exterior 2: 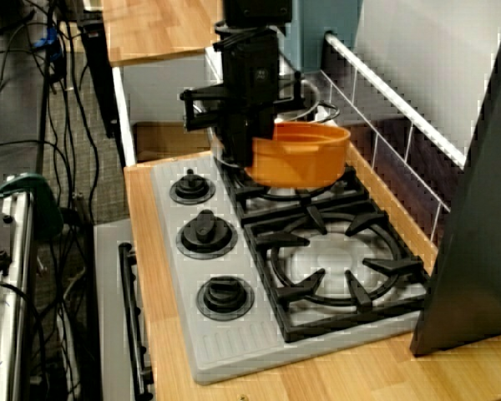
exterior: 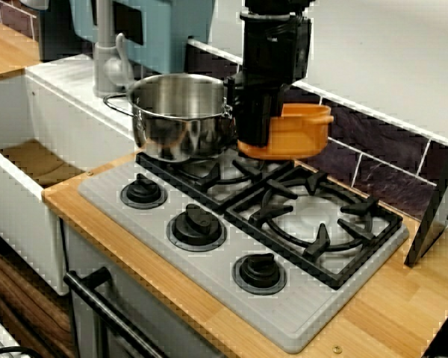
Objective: Lift pot from stove
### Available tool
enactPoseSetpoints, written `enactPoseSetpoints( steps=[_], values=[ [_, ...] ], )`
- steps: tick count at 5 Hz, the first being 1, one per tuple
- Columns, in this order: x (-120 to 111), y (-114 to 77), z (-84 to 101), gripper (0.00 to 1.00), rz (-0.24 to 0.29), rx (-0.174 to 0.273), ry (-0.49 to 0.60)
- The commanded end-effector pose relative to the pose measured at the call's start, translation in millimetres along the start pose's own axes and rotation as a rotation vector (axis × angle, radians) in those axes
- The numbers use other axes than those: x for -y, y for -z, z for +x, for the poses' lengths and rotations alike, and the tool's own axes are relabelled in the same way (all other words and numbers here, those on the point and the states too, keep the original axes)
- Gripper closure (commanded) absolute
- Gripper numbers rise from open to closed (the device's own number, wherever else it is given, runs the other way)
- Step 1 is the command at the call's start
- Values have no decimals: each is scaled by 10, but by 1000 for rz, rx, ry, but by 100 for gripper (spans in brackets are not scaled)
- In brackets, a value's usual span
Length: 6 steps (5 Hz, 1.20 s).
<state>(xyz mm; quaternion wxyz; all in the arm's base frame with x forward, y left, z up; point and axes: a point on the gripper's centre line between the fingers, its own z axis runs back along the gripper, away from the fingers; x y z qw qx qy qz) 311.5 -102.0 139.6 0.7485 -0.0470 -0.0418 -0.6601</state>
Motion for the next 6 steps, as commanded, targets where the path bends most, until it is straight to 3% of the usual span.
enactPoseSetpoints(
  steps=[1,3,6],
  values=[
    [14,-483,-90,100,210,-33,-19],
    [25,-722,-187,100,256,-38,-26],
    [138,-963,-300,100,280,-32,-10]
  ],
)
